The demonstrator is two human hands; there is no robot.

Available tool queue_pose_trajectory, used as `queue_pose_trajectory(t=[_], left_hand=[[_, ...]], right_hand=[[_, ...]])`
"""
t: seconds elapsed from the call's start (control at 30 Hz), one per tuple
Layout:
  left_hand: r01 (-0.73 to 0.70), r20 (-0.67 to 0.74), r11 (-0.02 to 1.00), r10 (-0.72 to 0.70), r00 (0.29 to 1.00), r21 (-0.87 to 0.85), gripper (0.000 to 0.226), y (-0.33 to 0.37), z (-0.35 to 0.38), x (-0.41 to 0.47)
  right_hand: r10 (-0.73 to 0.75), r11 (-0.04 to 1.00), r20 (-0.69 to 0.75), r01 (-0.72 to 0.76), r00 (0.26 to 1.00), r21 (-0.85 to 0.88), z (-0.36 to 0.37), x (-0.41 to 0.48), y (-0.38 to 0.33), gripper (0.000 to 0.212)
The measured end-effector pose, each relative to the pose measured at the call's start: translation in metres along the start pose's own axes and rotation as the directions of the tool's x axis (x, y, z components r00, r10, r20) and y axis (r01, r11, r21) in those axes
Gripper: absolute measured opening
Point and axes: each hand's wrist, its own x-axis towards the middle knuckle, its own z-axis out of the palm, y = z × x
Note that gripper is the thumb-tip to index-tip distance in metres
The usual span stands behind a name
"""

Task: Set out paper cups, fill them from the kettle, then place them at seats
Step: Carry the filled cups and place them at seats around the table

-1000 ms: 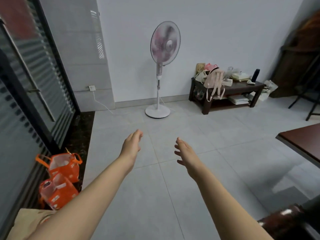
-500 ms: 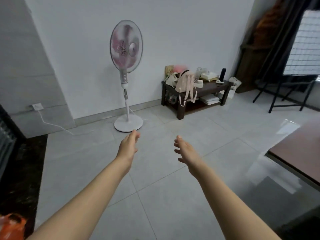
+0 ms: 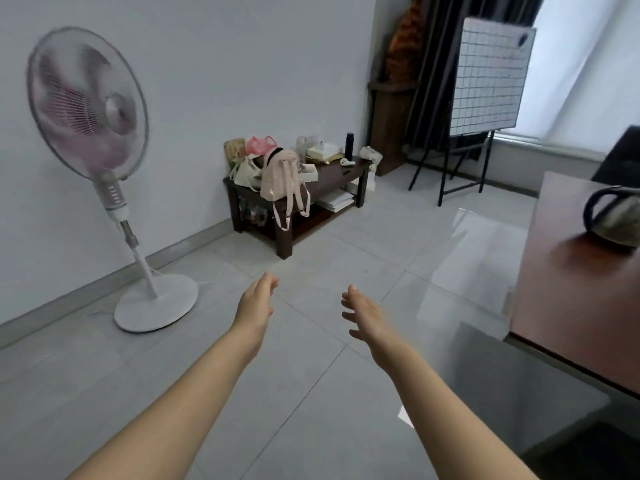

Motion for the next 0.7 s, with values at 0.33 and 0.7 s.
queue_pose_trajectory(t=[0.33,0.7], left_hand=[[0.011,0.24,1.0,-0.015,0.971,0.019,0.043,0.021,0.133,0.15],[-0.012,0.388,0.998,-0.011,0.922,0.056,0.04,0.061,0.344,0.327]], right_hand=[[0.04,0.998,-0.187,-0.029,0.982,0.062,-0.08,0.14,-0.024,0.055],[0.076,0.993,-0.316,-0.044,0.946,0.107,-0.237,0.327,-0.07,0.056]])
